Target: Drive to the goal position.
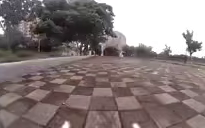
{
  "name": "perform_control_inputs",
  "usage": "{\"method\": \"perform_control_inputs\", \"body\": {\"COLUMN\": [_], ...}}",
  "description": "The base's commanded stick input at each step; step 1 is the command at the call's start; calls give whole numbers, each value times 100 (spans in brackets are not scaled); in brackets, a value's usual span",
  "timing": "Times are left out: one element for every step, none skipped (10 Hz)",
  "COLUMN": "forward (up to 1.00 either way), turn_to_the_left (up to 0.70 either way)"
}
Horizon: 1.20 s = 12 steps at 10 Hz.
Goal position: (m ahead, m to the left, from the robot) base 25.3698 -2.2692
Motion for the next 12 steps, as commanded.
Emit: {"method": "perform_control_inputs", "body": {"forward": [100,100,100,100,100,100,100,100,100,100,100,100], "turn_to_the_left": [0,0,0,0,0,0,0,-1,-9,-26,-35,0]}}
